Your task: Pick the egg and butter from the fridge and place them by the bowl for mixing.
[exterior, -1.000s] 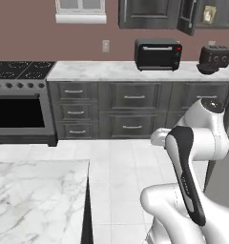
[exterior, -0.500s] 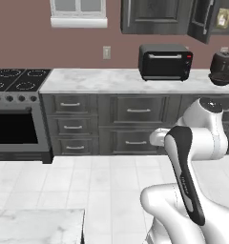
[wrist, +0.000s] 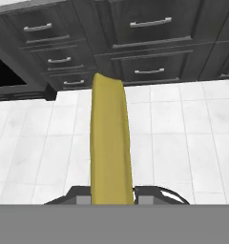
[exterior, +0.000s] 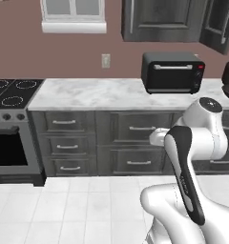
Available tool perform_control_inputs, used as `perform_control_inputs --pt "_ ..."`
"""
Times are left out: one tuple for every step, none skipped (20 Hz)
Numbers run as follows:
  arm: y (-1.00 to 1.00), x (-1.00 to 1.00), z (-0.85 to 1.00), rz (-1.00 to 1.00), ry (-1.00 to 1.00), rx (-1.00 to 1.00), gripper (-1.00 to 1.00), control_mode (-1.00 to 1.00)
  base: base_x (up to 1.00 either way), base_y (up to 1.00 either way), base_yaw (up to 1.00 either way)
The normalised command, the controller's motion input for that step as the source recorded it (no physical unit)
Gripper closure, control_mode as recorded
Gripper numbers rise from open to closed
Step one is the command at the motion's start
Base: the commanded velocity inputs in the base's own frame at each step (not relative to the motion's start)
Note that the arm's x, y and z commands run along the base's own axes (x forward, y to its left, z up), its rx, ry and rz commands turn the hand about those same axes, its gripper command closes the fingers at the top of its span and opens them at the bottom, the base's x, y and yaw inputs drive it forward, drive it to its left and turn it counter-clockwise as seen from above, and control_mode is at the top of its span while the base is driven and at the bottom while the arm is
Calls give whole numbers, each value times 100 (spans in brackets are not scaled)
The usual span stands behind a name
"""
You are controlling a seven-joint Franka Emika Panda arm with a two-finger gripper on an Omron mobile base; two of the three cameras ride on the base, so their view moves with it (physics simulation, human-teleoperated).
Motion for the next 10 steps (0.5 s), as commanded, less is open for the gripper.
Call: perform_control_inputs --pt "0 0 0 0 0 0 100 100 77 -6 -10" --pt "0 0 0 0 0 0 100 100 74 -5 -13" --pt "0 0 0 0 0 0 100 100 68 -3 -19" --pt "0 0 0 0 0 0 100 100 63 -2 -25" --pt "0 0 0 0 0 0 100 100 55 0 -33" --pt "0 0 0 0 0 0 100 100 52 0 -38" --pt "0 0 0 0 0 0 100 100 48 0 -42" --pt "0 0 0 0 0 0 100 100 44 0 -48" --pt "0 0 0 0 0 0 100 100 41 0 -51" --pt "0 0 0 0 0 0 100 100 37 0 -55"
